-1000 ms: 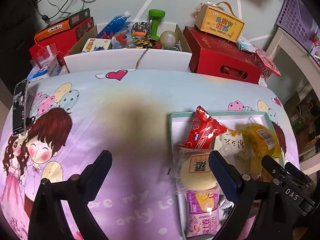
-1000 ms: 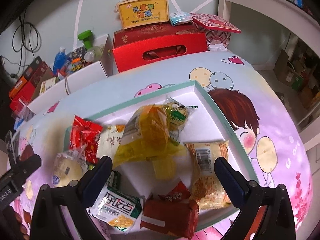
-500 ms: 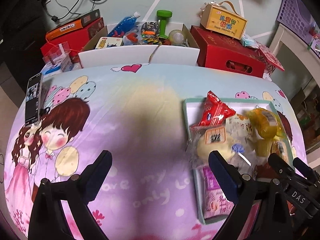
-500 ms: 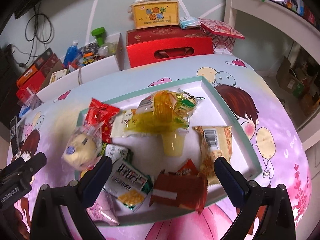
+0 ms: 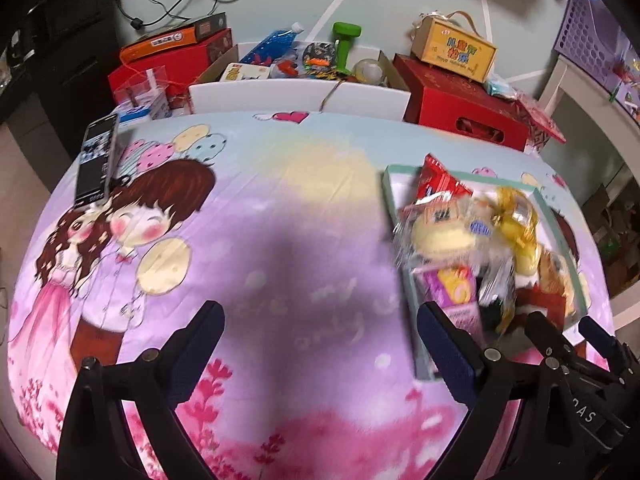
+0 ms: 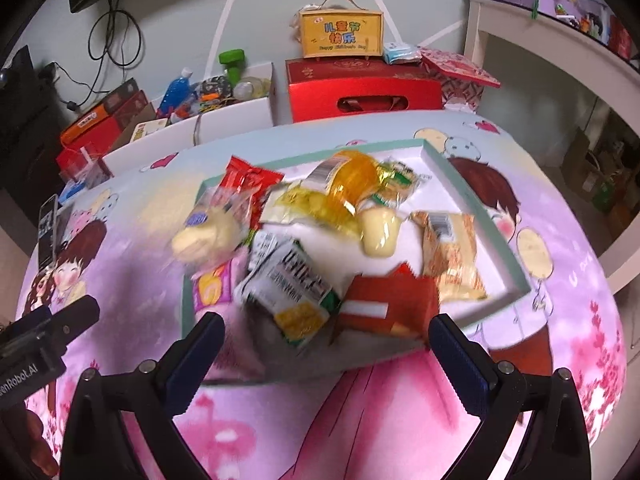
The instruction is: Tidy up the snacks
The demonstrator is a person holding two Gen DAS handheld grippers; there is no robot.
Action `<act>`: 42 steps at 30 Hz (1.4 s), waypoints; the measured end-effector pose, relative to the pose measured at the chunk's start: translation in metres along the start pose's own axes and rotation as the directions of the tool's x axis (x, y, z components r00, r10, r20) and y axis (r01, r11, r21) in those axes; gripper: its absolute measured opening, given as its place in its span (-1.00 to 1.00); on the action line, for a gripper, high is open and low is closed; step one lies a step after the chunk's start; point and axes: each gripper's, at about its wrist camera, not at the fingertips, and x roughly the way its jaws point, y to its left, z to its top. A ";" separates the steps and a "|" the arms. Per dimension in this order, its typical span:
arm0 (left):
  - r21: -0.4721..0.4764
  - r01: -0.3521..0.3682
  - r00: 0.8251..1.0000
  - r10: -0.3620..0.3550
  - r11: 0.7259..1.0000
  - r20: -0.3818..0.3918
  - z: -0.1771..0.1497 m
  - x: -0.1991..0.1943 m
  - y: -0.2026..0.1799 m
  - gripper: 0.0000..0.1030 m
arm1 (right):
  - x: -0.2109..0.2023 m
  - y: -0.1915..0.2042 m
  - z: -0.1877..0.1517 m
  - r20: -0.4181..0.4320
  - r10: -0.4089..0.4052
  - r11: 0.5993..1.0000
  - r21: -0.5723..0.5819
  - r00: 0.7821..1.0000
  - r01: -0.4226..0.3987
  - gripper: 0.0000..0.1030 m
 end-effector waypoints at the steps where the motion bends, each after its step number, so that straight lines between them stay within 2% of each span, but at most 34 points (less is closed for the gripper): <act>1: 0.003 -0.004 1.000 0.004 1.000 0.003 -0.003 -0.002 0.001 0.89 | -0.001 0.001 -0.004 -0.002 -0.002 1.000 -0.004 1.000 0.002 1.00; 14: 0.004 -0.030 1.000 0.030 1.000 -0.005 -0.044 -0.017 0.016 0.89 | -0.011 0.014 -0.040 -0.007 -0.012 0.999 -0.046 1.000 0.012 1.00; 23: -0.002 -0.039 0.999 0.039 0.999 -0.024 -0.046 -0.013 0.022 0.89 | -0.010 0.015 -0.041 -0.006 -0.028 0.998 -0.055 1.000 0.028 1.00; 42: 0.026 -0.110 0.989 0.112 0.994 -0.093 -0.050 0.007 0.028 0.89 | -0.004 0.011 -0.037 -0.006 -0.043 0.998 -0.055 0.999 0.042 1.00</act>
